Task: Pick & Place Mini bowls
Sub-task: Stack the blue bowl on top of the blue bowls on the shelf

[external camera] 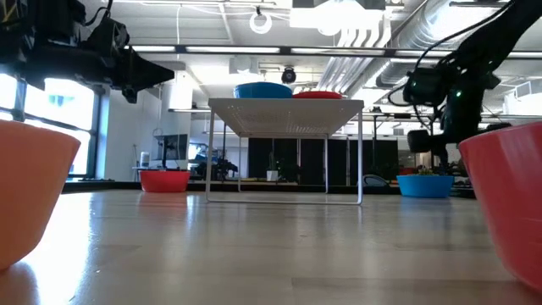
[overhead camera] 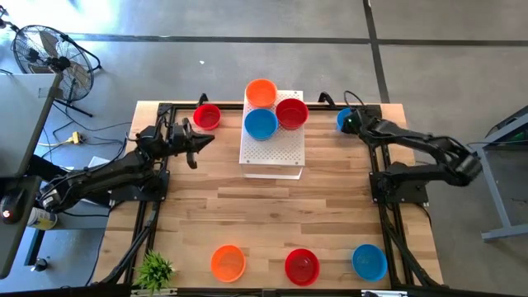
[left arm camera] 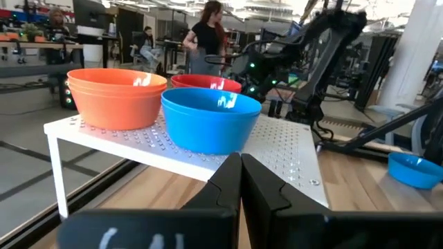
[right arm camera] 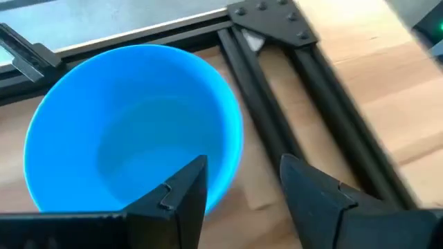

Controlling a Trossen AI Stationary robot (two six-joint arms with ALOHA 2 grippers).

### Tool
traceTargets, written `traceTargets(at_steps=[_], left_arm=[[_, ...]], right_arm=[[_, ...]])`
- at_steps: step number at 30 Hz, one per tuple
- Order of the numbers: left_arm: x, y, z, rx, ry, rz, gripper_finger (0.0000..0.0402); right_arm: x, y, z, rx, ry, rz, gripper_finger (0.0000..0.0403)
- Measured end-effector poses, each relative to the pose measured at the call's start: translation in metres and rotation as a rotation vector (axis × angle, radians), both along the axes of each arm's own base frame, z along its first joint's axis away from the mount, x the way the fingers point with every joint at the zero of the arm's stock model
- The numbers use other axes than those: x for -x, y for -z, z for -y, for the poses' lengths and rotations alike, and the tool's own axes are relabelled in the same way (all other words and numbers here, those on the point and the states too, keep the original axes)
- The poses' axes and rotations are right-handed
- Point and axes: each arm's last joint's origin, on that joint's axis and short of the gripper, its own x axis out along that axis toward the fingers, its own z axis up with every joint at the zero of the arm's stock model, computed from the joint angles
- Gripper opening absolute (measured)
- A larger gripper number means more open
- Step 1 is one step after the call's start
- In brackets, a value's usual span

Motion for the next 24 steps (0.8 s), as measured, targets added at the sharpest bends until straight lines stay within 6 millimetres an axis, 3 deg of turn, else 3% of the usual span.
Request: traceTargets(at_steps=[6,15,20,24], left_arm=[[0.000,0.003,0.000,0.000,-0.002,-0.026,0.0001],[0.000,0.004,0.000,-0.017,-0.006,-0.045,0.0001],[0.000,0.004,0.000,-0.018,-0.006,-0.045,0.0001],[0.000,0.004,0.000,-0.024,-0.006,-0.048,0.0001]], right_arm=[[-0.009,0.015,0.010,0.004,0.018,0.012,0.0147],[-0.011,0.032,0.012,-0.071,0.055,-0.004,0.0068],[-0.014,0.025,0.006,-0.072,-0.007,-0.008,0.0011],[-0.012,0.011,-0.002,-0.072,-0.086,0.011,0.0008]])
